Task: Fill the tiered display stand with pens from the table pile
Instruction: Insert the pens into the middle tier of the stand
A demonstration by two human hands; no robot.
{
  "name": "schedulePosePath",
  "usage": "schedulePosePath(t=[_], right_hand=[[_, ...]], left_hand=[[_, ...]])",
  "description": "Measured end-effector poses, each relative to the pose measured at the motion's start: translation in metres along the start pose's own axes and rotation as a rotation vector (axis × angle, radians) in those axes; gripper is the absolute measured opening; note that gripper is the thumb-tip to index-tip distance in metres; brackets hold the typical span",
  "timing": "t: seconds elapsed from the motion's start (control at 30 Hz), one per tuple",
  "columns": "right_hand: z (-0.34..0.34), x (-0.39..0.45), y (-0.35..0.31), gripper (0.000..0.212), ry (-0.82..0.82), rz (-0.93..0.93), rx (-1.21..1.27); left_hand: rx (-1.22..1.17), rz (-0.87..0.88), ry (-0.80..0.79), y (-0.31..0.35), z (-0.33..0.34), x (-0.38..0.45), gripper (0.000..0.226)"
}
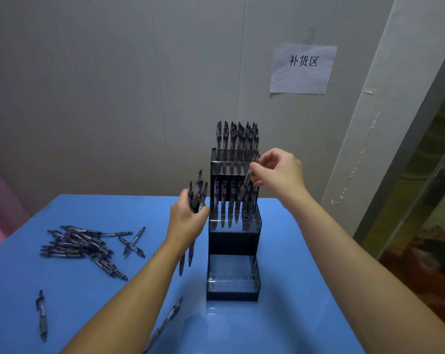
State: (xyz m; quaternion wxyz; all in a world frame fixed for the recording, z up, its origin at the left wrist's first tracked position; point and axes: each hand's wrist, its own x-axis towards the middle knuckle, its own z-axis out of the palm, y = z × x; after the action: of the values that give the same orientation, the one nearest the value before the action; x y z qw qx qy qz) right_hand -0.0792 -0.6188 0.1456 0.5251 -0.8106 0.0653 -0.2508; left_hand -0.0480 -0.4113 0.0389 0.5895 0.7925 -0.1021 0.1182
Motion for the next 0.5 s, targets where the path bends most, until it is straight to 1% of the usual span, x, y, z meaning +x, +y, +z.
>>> schedulePosePath(t=[0.07, 0.17, 0.23, 0.37, 0.5], right_hand=[[0.008, 0.000, 0.013, 0.011, 0.000, -0.035, -0.170], [0.018, -0.004, 0.024, 0.011, 0.021, -0.066, -0.292], [0.024, -0.004, 0.029, 0.011, 0.033, -0.059, -0.329], [0.034, -0.002, 0.038, 0.013, -0.006, -0.015, -0.369], [0.040, 0.001, 0.040, 0.012, -0.024, -0.010, -0.391]], left_hand=[[-0.017, 0.001, 0.026, 0.003, -0.003, 0.004, 0.023], [-0.041, 0.005, 0.052, 0.008, -0.006, 0.008, 0.023], [-0.048, 0.007, 0.059, 0.009, -0.008, 0.010, 0.023], [-0.060, 0.013, 0.066, 0.010, -0.011, 0.011, 0.027], [-0.075, 0.012, 0.072, 0.011, -0.015, 0.010, 0.027]])
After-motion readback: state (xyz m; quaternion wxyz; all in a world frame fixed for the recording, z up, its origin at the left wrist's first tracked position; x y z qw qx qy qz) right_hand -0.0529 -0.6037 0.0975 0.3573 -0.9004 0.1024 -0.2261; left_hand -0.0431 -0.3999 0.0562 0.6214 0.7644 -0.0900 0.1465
